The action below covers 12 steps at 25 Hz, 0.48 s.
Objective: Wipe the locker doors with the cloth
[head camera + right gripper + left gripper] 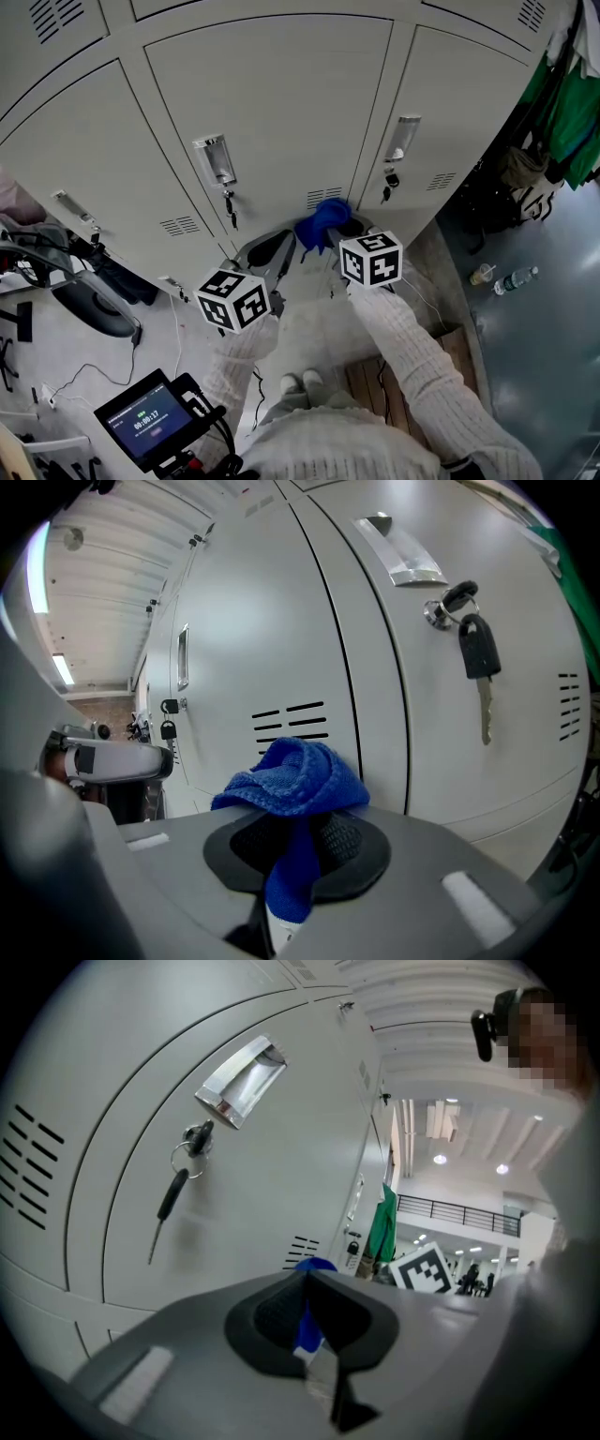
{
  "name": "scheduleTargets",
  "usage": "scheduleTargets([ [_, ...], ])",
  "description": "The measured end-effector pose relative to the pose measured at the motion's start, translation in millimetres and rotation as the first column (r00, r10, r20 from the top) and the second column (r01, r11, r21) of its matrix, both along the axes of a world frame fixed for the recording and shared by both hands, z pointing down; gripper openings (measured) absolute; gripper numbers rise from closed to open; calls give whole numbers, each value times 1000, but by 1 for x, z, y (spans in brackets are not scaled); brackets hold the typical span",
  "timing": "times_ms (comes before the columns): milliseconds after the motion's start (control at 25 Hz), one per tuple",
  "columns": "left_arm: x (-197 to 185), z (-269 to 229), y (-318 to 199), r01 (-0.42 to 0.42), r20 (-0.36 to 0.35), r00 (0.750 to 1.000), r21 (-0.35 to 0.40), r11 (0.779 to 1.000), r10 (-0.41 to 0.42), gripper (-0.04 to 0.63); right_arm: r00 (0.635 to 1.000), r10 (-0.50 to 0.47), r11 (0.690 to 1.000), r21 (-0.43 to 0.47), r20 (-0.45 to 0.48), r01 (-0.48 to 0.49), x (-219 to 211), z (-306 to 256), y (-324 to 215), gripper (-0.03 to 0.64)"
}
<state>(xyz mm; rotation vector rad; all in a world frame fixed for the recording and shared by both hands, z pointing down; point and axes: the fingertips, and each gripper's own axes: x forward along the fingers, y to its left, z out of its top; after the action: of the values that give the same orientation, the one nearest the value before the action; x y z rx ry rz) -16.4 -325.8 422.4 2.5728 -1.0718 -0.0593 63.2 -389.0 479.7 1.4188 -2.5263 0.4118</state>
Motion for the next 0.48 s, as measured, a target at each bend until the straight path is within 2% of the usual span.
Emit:
scheduleTargets([
  [240,1,-5,6,-5,-9,1000,6,1000,5,6,1000,-7,1000,-19,-7,6,-3,-7,10,52],
  [480,-4,-21,13,0,-14,1000,39,999,1,6,995,-78,994,85,63,73,-12,-54,35,52],
])
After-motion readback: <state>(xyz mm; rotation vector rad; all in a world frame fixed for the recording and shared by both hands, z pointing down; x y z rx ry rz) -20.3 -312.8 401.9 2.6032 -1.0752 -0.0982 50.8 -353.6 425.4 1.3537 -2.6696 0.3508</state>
